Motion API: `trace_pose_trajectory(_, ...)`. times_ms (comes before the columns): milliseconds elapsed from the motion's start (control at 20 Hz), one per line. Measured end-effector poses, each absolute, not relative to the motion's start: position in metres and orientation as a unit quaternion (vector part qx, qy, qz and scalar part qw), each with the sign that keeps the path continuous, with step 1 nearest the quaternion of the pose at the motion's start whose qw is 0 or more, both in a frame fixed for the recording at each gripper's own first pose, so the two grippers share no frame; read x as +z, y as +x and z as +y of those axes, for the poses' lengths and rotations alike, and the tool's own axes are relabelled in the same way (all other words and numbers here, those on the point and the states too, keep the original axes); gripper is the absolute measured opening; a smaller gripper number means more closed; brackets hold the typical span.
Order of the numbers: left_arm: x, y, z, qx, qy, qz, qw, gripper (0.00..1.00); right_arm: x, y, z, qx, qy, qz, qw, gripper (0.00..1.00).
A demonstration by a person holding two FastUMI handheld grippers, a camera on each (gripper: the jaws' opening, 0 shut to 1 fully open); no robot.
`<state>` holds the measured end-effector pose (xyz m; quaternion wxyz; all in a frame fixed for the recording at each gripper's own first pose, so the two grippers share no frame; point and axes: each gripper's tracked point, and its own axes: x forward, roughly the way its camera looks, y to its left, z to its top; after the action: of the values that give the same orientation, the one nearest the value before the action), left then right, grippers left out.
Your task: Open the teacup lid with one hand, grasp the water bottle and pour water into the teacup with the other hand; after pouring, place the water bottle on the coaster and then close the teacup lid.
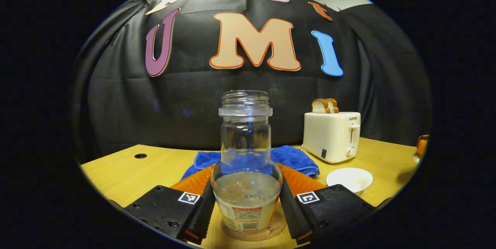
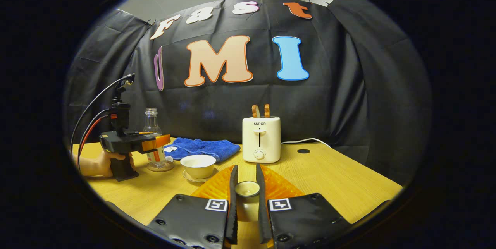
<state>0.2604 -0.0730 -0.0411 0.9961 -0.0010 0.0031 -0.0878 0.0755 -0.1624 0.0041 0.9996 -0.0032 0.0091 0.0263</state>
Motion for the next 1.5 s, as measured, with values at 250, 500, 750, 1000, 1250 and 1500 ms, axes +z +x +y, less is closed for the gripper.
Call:
trace_pose_trajectory(250,-0.038,0.262,-0.071,-0.083,-0.002,0.004,0.997,0.93,0.004,0.076,-0.163,0.026,-0.003,0.009,1.000,0.25)
trace_pose_trajectory(500,-0.038,0.258,-0.071,-0.086,-0.003,0.003,0.996,0.94,0.004,0.077,-0.163,0.026,-0.003,0.009,1.000,0.24)
trace_pose_trajectory(750,-0.038,0.243,-0.070,-0.098,-0.003,0.005,0.995,0.93,0.004,0.077,-0.163,0.026,-0.003,0.009,1.000,0.25)
trace_pose_trajectory(1000,-0.038,0.220,-0.060,-0.095,-0.004,0.006,0.995,0.93,0.004,0.077,-0.160,0.032,-0.002,0.008,0.999,0.25)
trace_pose_trajectory(1250,-0.037,0.174,-0.045,-0.102,-0.003,0.004,0.995,0.93,0.004,0.078,-0.158,0.038,-0.002,0.008,0.999,0.25)
trace_pose_trajectory(1500,-0.033,0.107,-0.032,-0.122,-0.003,0.001,0.993,0.93,0.000,0.106,-0.117,0.082,0.000,0.013,0.997,0.25)
